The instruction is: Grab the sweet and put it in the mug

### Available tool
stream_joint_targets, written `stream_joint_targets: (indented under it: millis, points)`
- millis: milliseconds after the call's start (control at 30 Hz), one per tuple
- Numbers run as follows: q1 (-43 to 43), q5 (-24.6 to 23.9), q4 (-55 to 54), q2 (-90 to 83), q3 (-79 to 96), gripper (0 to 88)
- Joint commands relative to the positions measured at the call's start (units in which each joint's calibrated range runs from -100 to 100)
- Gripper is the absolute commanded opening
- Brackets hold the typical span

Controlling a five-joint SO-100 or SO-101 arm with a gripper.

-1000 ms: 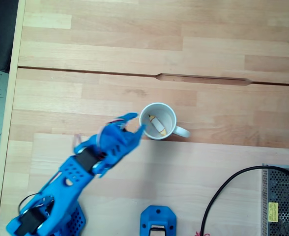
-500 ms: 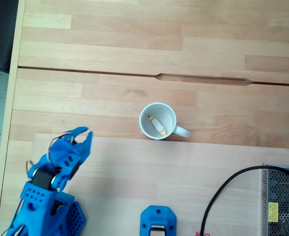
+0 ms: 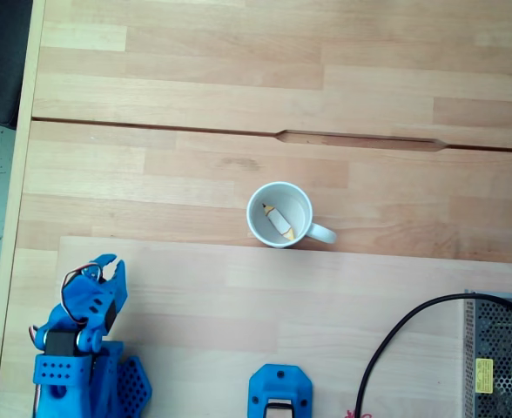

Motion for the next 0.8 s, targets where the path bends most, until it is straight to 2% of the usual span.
stream_joint_targets:
  millis: [0, 167, 333, 767]
  points:
    - [-2.4, -1.0, -1.0, -5.3, 3.7, 3.5]
    - [-3.5, -3.3, -1.0, -13.9, 9.3, 3.4]
    - [-3.6, -3.7, -0.9, -19.3, 12.1, 3.4]
    - [-4.2, -3.7, -0.9, -20.7, 13.6, 3.3]
